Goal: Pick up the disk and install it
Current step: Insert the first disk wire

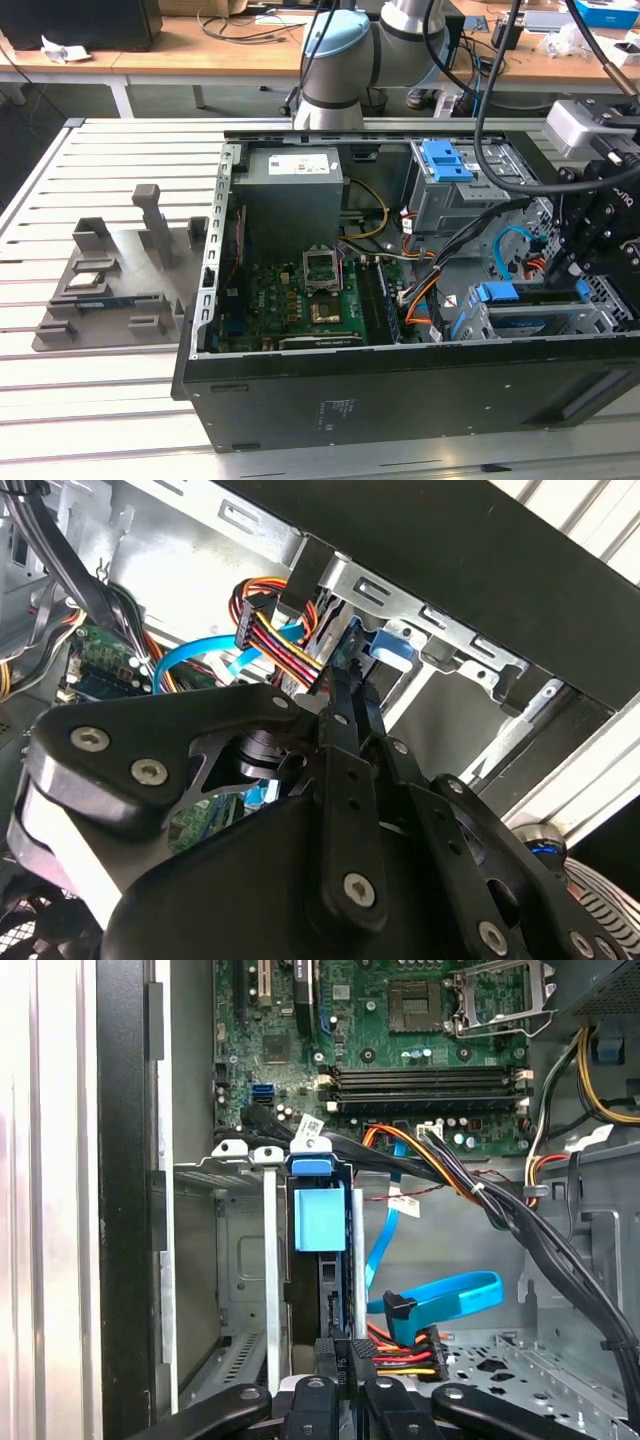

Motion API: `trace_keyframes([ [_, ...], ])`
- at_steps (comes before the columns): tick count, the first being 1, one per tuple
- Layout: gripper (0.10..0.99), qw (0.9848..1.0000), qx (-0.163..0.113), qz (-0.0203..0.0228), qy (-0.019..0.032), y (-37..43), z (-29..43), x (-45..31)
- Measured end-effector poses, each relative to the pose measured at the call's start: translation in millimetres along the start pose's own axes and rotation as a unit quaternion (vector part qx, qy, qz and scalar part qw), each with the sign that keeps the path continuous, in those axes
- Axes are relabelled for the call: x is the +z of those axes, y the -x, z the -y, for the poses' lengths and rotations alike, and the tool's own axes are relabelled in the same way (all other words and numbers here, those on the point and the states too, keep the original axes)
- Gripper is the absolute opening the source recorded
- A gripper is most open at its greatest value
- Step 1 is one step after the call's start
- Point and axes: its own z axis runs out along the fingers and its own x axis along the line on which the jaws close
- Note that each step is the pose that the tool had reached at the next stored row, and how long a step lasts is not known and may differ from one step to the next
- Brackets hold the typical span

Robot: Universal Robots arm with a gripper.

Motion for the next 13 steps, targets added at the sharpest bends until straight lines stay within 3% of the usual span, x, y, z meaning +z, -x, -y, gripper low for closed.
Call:
trace_keyframes([
  [13,0.180,1.0000,0.000,-0.0001,0.0000,0.0,-0.4,4.5],
])
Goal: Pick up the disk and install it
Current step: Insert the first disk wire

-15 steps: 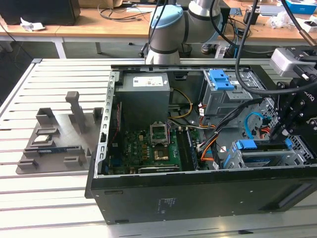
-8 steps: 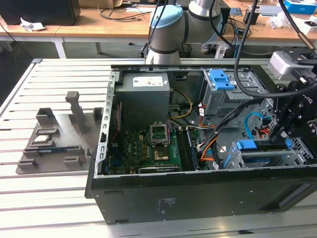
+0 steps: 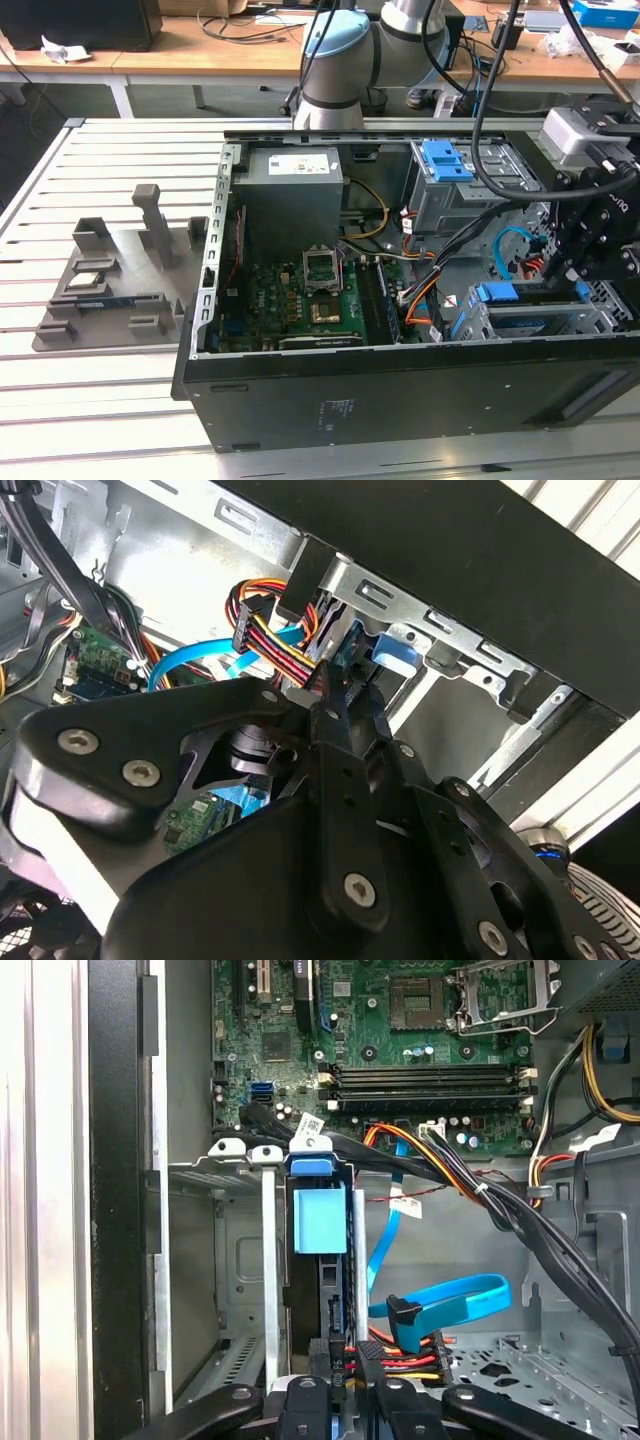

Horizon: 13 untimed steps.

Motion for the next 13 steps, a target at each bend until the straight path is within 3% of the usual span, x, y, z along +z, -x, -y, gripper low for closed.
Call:
trace_keyframes([
  [1,0.243,1.0000,0.000,-0.0001,0.0000,0.0,0.0,-0.9],
  [5,0.243,1.0000,0.000,-0.0003,0.0000,2.4,-0.8,-18.3],
  [7,0.227,1.0000,0.000,-0.0002,0.0000,4.4,-1.1,-24.3],
  [9,0.106,1.0000,0.000,-0.0002,-0.0001,7.5,-1.5,-31.8],
  [13,0.106,1.0000,0.000,-0.0003,-0.0001,10.3,-2.1,-45.9],
])
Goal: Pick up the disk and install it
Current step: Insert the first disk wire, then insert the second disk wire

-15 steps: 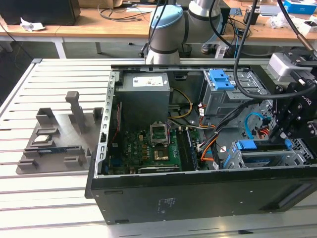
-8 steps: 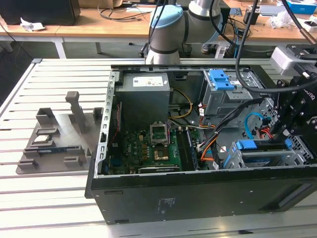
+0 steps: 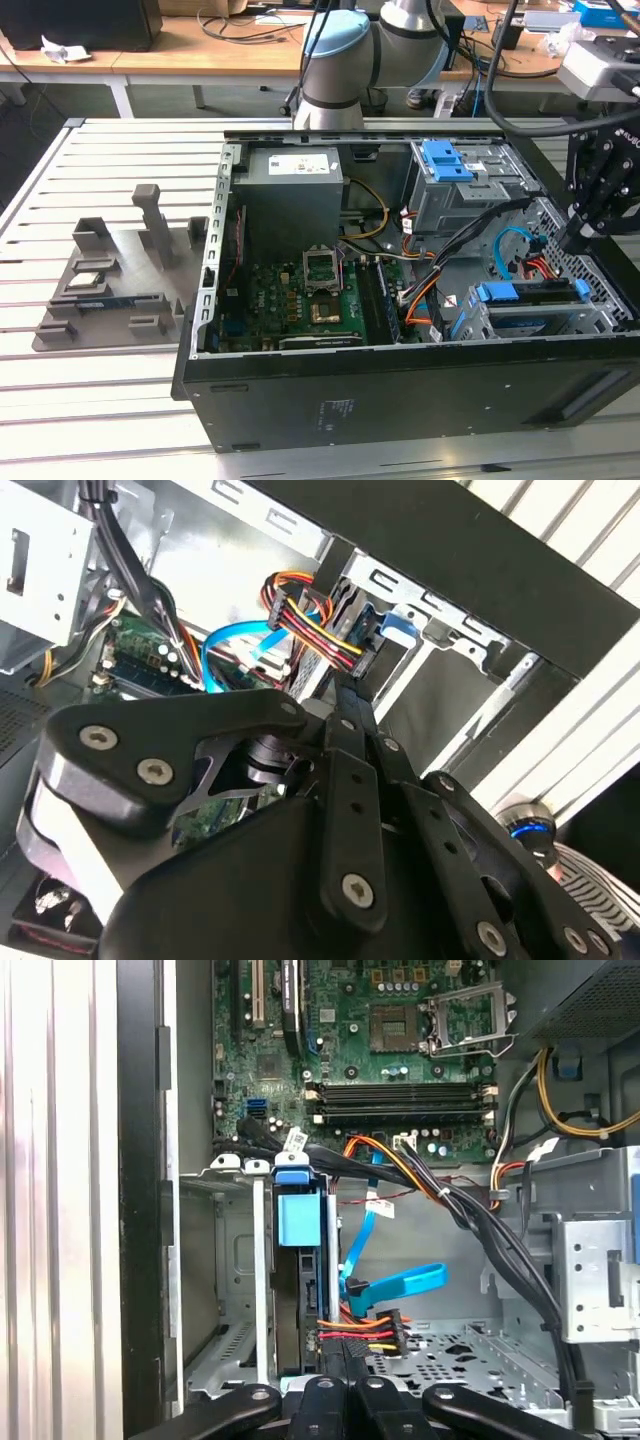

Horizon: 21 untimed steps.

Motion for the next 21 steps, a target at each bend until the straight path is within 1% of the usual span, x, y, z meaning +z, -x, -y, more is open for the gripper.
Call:
trace_keyframes([
  [9,0.114,1.0000,0.000,0.0001,0.0000,0.0,-0.1,-1.5],
  [10,0.235,1.0000,0.000,0.0001,0.0000,0.0,-0.1,-1.5],
  [11,0.235,1.0000,0.000,0.0001,0.0000,0.0,-0.1,-1.6],
  [12,0.302,1.0000,0.000,-0.0001,0.0000,0.0,-0.7,-1.6],
  [13,0.302,1.0000,0.000,-0.0002,0.0000,0.0,-2.8,-1.4],
  [14,0.302,1.0000,0.000,0.0000,0.0000,0.7,-10.7,-0.5],
  [15,0.302,1.0000,0.000,0.0001,0.0000,3.1,-18.5,0.0],
  [16,0.302,1.0000,0.000,0.0001,0.0000,4.2,-24.4,0.3],
  [17,0.302,1.0000,-0.004,0.0001,-0.0001,3.9,-26.9,0.8],
  [21,0.302,0.9998,-0.019,-0.0006,-0.0005,3.5,-30.2,3.4],
])
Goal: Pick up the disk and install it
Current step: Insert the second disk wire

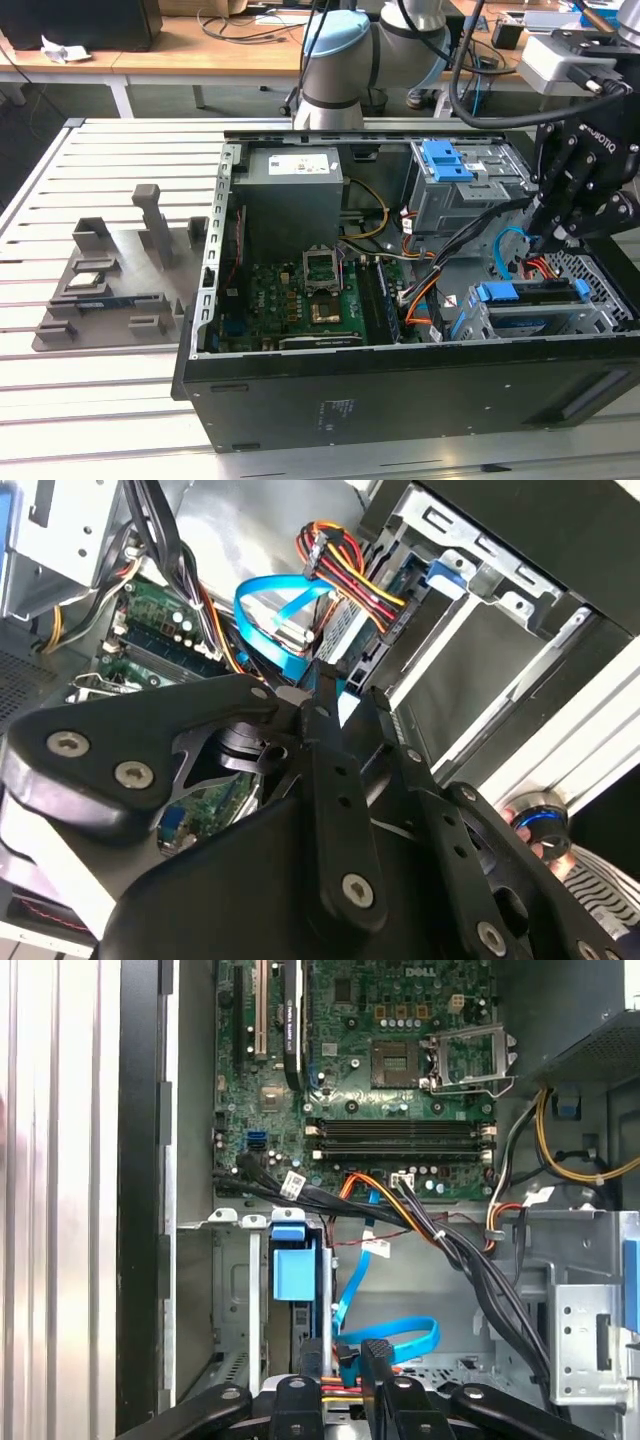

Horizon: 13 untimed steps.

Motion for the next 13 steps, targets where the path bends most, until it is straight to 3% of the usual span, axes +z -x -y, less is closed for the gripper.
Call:
trace_keyframes([
  [6,0.290,1.0000,-0.002,0.0000,-0.0001,0.0,-0.6,1.3],
  [7,0.157,1.0000,-0.002,0.0000,-0.0001,0.1,-0.6,1.4],
  [9,0.106,1.0000,-0.002,0.0000,-0.0001,0.1,-0.7,1.7],
  [12,0.106,1.0000,-0.002,-0.0001,-0.0001,-1.2,-0.8,2.1],
  [13,0.106,1.0000,-0.001,-0.0028,0.0000,-4.7,-0.8,2.4],
])
